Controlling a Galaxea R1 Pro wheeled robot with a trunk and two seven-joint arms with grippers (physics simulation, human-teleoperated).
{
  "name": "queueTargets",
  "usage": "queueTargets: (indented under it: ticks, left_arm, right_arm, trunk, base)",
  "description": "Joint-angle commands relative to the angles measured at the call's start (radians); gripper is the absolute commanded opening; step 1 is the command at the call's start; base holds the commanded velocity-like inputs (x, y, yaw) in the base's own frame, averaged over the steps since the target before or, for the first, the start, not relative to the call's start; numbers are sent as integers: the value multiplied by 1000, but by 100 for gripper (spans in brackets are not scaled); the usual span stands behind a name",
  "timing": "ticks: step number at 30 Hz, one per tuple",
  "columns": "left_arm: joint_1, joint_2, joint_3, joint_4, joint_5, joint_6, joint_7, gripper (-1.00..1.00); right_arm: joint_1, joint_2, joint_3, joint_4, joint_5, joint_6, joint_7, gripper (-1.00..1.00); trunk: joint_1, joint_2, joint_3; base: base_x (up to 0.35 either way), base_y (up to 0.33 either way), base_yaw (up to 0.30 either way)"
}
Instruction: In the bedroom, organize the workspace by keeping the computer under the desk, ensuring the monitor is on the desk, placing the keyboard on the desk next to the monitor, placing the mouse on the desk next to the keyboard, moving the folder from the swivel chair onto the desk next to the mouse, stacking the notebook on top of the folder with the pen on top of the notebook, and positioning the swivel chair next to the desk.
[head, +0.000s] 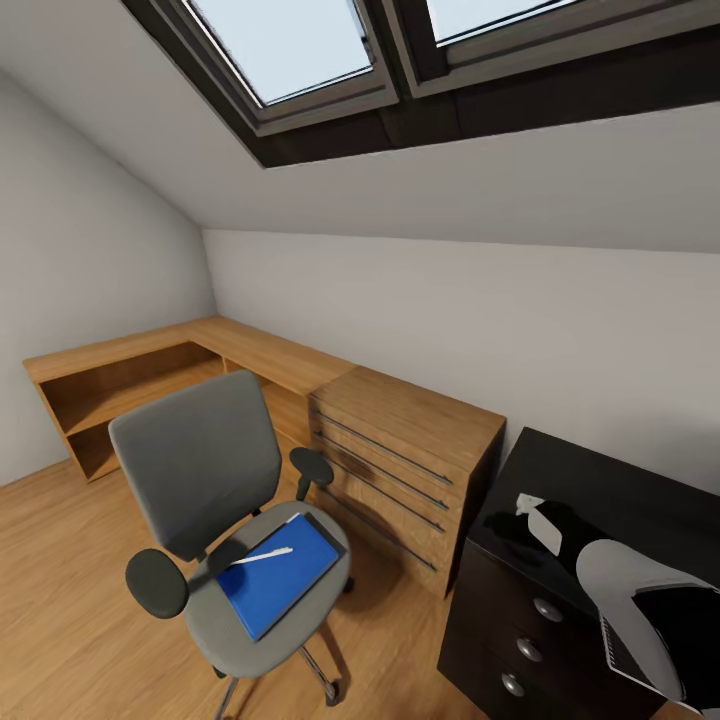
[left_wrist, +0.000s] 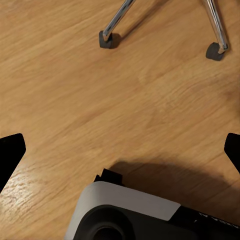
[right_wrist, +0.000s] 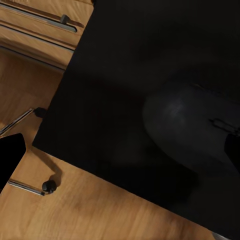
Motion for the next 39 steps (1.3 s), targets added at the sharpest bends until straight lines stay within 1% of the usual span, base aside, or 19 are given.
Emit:
queueTargets:
  ticks: [1, 4, 6, 16, 21, 23, 28, 29, 32, 33, 34, 35, 38, 39]
  left_arm:
    - [-1, 0, -8, 1, 10, -3, -2, 100]
    - [-1, 0, -8, 2, 10, -3, -2, 100]
    - [-1, 0, -8, 2, 11, -3, -2, 100]
    - [-1, 1, -10, 3, 10, -3, -3, 100]
    - [0, 7, -10, 3, 9, -3, -3, 100]
    - [0, 10, -10, 3, 9, -3, -3, 100]
    - [0, 14, -10, 3, 10, -5, -3, 100]
    - [0, 15, -10, 3, 10, -5, -3, 100]
    - [0, 16, -10, 3, 10, -5, -3, 100]
    - [0, 16, -10, 3, 10, -5, -2, 100]
    - [0, 16, -10, 3, 10, -5, -2, 100]
    - [-1, 16, -10, 3, 10, -5, -3, 100]
    - [-1, 16, -10, 3, 10, -5, -2, 100]
    - [-1, 16, -10, 3, 10, -5, -2, 100]
  right_arm:
    - [0, 0, 9, -2, -6, 0, 0, 100]
    - [0, 0, 10, -2, 5, -18, 1, 100]
    - [0, 0, 11, -2, 20, -26, 2, 100]
    - [0, 2, 16, -5, 118, -39, -1, 100]
    - [0, 3, 23, -9, 171, -42, -2, 100]
    - [0, 4, 34, -16, 205, -42, -1, 100]
    - [0, 17, 74, -40, 308, -41, 1, 100]
    - [0, 23, 85, -45, 346, -41, 2, 100]
    - [0, 29, 95, -50, 394, -39, 2, 100]
    - [0, 32, 100, -51, 423, -39, 3, 100]
    - [0, 33, 101, -51, 436, -38, 3, 100]
    - [1, 34, 103, -50, 461, -38, 6, 100]
    - [1, 34, 104, -48, 495, -40, 19, 100]
    - [1, 34, 105, -47, 518, -41, 37, 100]
  trunk:
    - [0, -1, -1]
    - [0, -1, -1]
    - [0, -1, -1]
    - [0, -1, -1]
    - [0, -1, -1]
    - [0, -1, -1]
    - [0, -1, -1]
    - [0, -1, -1]
    - [0, -1, -1]
    - [0, -1, -1]
    - [0, -1, -1]
    - [0, -1, -1]
    - [0, -1, -1]
    - [0, -1, -1]
  base:
    - [0, 0, 0]
    - [0, 0, 0]
    - [0, 0, 0]
    - [0, 0, 0]
    - [0, 0, 0]
    - [0, 0, 0]
    - [0, 0, 0]
    - [0, 0, 0]
    - [0, 0, 0]
    - [0, 0, 0]
    - [0, 0, 0]
    - [0, 0, 0]
    - [0, 0, 0]
    - [0, 0, 0]
